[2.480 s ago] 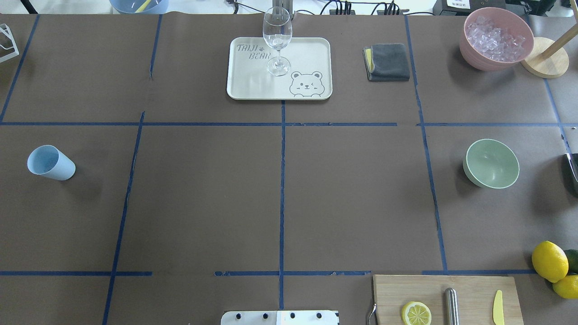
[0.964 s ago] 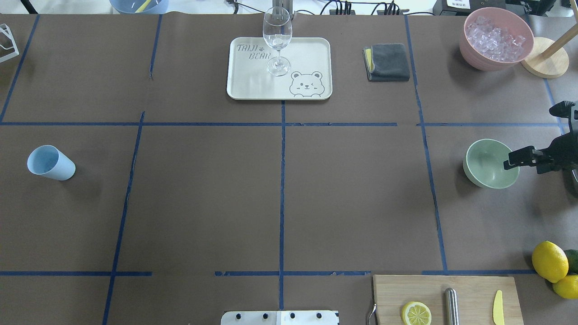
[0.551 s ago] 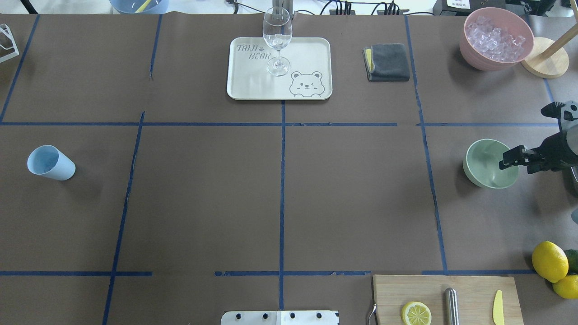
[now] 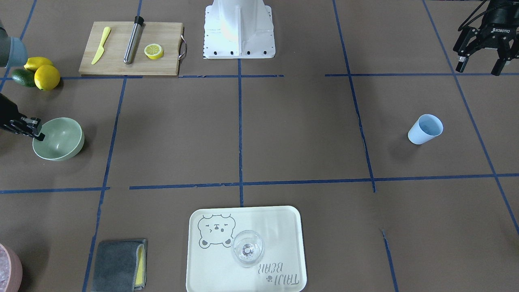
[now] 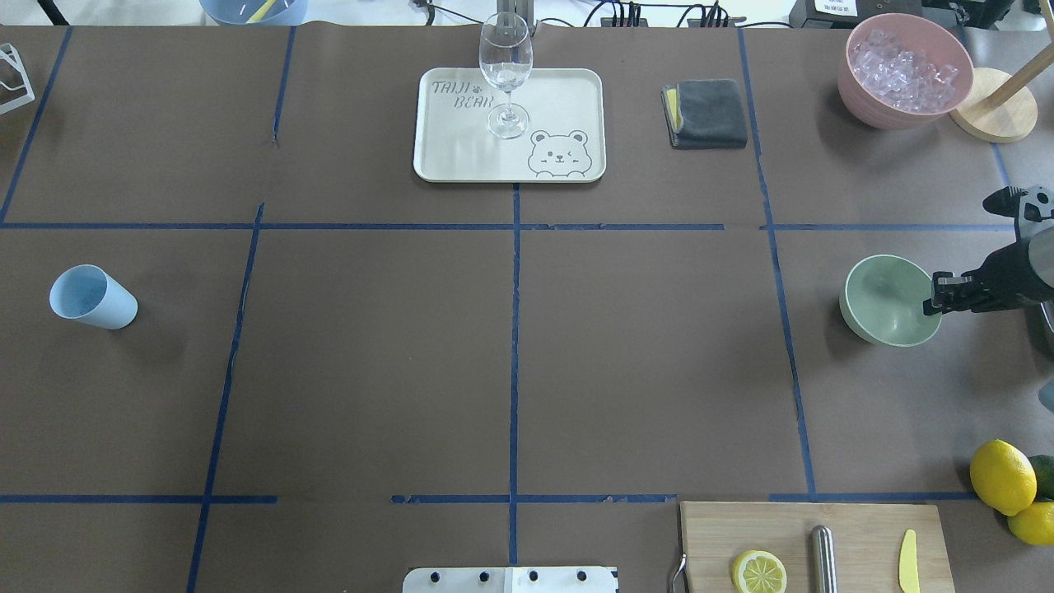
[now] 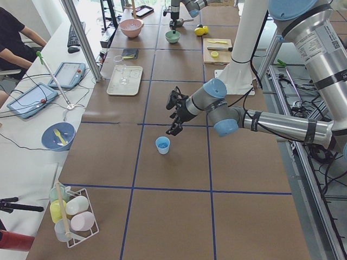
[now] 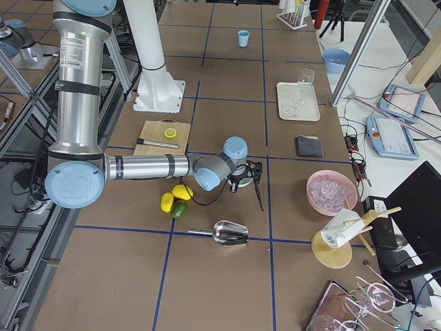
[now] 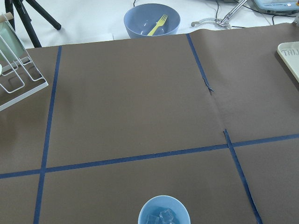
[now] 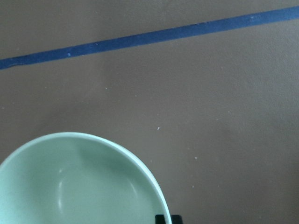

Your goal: Pour ice into bowl

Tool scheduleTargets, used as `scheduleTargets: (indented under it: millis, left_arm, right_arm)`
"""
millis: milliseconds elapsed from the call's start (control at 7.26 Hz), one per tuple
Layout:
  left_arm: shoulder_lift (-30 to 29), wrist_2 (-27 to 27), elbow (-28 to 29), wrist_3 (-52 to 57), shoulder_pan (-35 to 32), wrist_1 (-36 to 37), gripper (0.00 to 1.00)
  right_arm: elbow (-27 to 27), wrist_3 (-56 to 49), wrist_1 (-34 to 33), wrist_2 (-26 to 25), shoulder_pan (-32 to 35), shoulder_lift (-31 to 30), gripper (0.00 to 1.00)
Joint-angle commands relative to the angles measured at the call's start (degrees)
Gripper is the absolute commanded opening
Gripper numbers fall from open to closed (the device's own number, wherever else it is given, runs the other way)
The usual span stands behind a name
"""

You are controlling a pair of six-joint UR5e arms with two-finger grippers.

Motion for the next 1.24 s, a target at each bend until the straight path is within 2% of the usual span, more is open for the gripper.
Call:
scheduleTargets:
  millis: [0,138,276,413,551,689,827,964,1102]
  left_arm:
    - [-0.3,2.3,0.0,-4.0,3.6,-0.2,1.0]
    - [-0.2,8.1,0.0,-8.2,9.4,-0.2,1.0]
    - [0.2,10.2,0.0,-10.3,12.0,-1.3,1.0]
    - [3.6,11.4,0.4,-10.3,12.8,-6.8,1.0]
    - [4.9,13.5,1.1,-11.0,13.6,-9.2,1.0]
    - [4.8,18.5,3.2,-16.1,18.0,-9.6,1.0]
    - [4.3,25.5,6.8,-20.5,24.4,-11.6,1.0]
    - [3.5,31.7,12.6,-24.6,29.0,-17.3,1.0]
    - [1.4,36.1,16.0,-27.1,32.1,-17.8,1.0]
  right_arm:
    - [4.4,0.4,-1.0,4.0,0.0,0.4,0.0]
    - [5.4,3.0,-1.1,7.1,1.6,2.0,0.0]
    - [6.1,7.6,-1.1,10.1,2.4,4.7,0.0]
    - [6.2,13.1,-1.2,9.9,2.1,8.0,0.0]
    - [6.3,18.3,-1.1,9.4,0.0,10.9,0.0]
    - [6.3,22.8,-1.1,7.7,-4.1,14.4,0.0]
    - [6.2,27.7,-1.2,4.0,-8.2,17.7,0.0]
    - [6.2,29.3,-5.8,0.6,-11.2,22.0,0.0]
    - [6.5,29.3,-14.3,-1.4,-12.8,28.0,0.0]
